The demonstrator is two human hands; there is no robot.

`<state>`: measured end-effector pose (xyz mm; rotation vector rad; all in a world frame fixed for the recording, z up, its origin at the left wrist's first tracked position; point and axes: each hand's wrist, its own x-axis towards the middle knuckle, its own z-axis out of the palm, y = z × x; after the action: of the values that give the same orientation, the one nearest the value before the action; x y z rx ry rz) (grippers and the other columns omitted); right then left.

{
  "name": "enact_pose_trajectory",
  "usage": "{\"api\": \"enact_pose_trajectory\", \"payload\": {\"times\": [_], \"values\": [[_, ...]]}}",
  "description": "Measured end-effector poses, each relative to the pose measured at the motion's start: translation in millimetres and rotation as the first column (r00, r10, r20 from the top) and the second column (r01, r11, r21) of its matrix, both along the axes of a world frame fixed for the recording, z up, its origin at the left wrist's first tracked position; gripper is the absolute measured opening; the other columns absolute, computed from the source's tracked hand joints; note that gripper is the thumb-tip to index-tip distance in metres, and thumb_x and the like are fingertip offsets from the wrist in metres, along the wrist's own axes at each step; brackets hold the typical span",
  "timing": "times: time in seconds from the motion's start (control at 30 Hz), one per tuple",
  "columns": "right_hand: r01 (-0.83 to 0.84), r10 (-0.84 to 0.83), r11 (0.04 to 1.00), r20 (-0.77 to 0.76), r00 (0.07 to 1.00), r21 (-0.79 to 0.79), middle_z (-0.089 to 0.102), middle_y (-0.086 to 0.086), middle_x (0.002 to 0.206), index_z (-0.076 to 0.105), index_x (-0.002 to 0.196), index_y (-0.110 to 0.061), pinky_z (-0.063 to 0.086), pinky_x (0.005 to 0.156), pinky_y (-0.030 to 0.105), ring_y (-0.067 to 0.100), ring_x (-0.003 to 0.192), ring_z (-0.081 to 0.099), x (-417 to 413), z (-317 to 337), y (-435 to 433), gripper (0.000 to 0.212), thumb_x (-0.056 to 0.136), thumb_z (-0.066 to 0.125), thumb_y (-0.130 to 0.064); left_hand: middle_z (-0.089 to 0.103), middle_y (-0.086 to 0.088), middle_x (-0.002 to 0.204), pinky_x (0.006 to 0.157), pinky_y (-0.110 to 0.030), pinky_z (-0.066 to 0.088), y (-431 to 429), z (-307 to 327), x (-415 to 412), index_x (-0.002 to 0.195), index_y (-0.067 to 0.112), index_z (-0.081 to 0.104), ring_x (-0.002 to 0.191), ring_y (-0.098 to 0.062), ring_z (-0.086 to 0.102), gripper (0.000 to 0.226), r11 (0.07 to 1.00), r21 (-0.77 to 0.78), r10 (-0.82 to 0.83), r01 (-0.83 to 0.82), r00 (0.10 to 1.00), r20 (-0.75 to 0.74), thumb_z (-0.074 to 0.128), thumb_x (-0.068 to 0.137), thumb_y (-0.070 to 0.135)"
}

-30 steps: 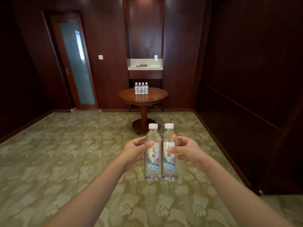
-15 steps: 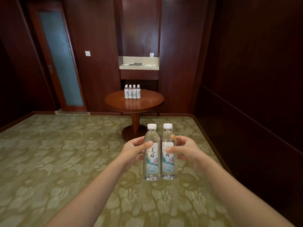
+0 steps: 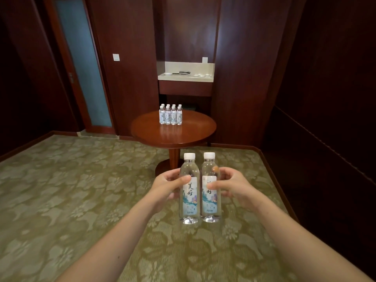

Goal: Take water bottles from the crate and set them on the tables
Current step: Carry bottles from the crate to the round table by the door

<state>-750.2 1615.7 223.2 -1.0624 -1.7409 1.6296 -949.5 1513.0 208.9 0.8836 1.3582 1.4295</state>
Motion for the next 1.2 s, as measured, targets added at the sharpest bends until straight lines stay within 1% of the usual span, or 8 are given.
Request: {"api": "enact_pose_trajectory", "payload": {"times": [0.1, 0.2, 0.47, 0.63, 0.77, 0.93, 1.1, 1.2], "values": [[0.022, -0.022, 1.0, -0.009, 1.0, 0.016, 0.068, 0.013, 0.115, 0.065, 0.105, -0.024, 0.062, 0.079, 0.038, 0.023, 0.099, 0.072, -29, -5, 67, 0.05, 0.065, 0.089, -0.004, 0.075, -0.008, 0.107, 0.079, -0.038, 0.06, 69, -4, -30, 0.114, 0.019, 0.068, 0.097, -0.024, 0.073, 0.032, 1.0, 0.009, 0.003, -0.003, 1.0, 0.005, 0.076, 0.083, 0.013], [0.06, -0.06, 0.998, -0.015, 0.998, 0.016, 0.068, 0.012, 0.117, 0.065, 0.107, -0.023, 0.061, 0.085, 0.045, 0.023, 0.103, 0.071, -60, -4, 138, 0.054, 0.063, 0.09, -0.004, 0.075, -0.006, 0.108, 0.091, -0.044, 0.056, 143, -1, -64, 0.116, 0.019, 0.068, 0.103, -0.023, 0.072, 0.037, 1.0, 0.006, -0.01, 0.01, 1.0, -0.004, 0.079, 0.081, 0.015], [0.113, -0.112, 0.993, -0.043, 0.993, 0.017, 0.068, 0.006, 0.116, 0.065, 0.106, -0.024, 0.06, 0.086, 0.044, 0.021, 0.106, 0.069, -114, 3, 287, 0.051, 0.066, 0.087, -0.003, 0.074, -0.003, 0.112, 0.095, -0.047, 0.055, 309, 7, -126, 0.123, 0.019, 0.066, 0.105, -0.021, 0.071, 0.049, 0.998, 0.0, -0.069, 0.069, 0.997, -0.033, 0.082, 0.076, 0.021], [0.1, -0.1, 0.995, -0.033, 0.994, 0.0, 0.07, 0.009, 0.113, 0.066, 0.103, -0.022, 0.06, 0.087, 0.046, 0.024, 0.105, 0.069, -143, -8, 373, 0.048, 0.065, 0.087, 0.0, 0.074, -0.005, 0.113, 0.094, -0.044, 0.056, 392, -4, -153, 0.116, 0.021, 0.069, 0.104, -0.02, 0.071, 0.038, 0.998, -0.035, -0.061, 0.061, 0.998, -0.017, 0.08, 0.08, 0.016], [0.077, -0.078, 0.997, -0.035, 0.996, -0.03, 0.07, 0.014, 0.113, 0.068, 0.107, -0.018, 0.06, 0.085, 0.047, 0.026, 0.103, 0.071, -172, -20, 464, 0.054, 0.061, 0.088, 0.003, 0.074, -0.007, 0.111, 0.092, -0.042, 0.057, 471, -12, -178, 0.116, 0.018, 0.069, 0.102, -0.02, 0.072, 0.039, 0.999, -0.039, -0.027, 0.026, 0.999, -0.033, 0.081, 0.079, 0.016], [0.001, -0.001, 1.0, -0.019, 1.0, -0.004, 0.071, 0.011, 0.11, 0.066, 0.113, -0.014, 0.06, 0.086, 0.046, 0.023, 0.099, 0.072, -211, -12, 587, 0.059, 0.061, 0.089, 0.001, 0.074, -0.005, 0.108, 0.083, -0.036, 0.06, 580, -2, -207, 0.118, 0.014, 0.066, 0.097, -0.018, 0.073, 0.045, 0.998, -0.023, 0.06, -0.062, 0.996, -0.066, 0.082, 0.076, 0.014], [-0.071, 0.071, 0.997, 0.005, 0.997, 0.044, 0.071, 0.01, 0.109, 0.067, 0.111, -0.017, 0.059, 0.086, 0.051, 0.024, 0.1, 0.072, -251, -5, 695, 0.06, 0.058, 0.091, -0.002, 0.072, 0.0, 0.109, 0.089, -0.037, 0.058, 671, 1, -235, 0.11, 0.025, 0.065, 0.099, -0.014, 0.071, 0.041, 0.988, 0.009, 0.156, -0.157, 0.979, -0.128, 0.084, 0.074, 0.02], [-0.077, 0.075, 0.996, 0.039, 0.996, 0.043, 0.071, 0.005, 0.107, 0.066, 0.112, -0.019, 0.058, 0.088, 0.051, 0.023, 0.1, 0.071, -274, -14, 739, 0.062, 0.058, 0.092, -0.004, 0.07, 0.0, 0.113, 0.092, -0.04, 0.056, 710, -10, -252, 0.116, 0.023, 0.064, 0.105, -0.015, 0.068, 0.052, 0.979, -0.018, 0.198, -0.204, 0.965, -0.174, 0.087, 0.069, 0.026]]}}
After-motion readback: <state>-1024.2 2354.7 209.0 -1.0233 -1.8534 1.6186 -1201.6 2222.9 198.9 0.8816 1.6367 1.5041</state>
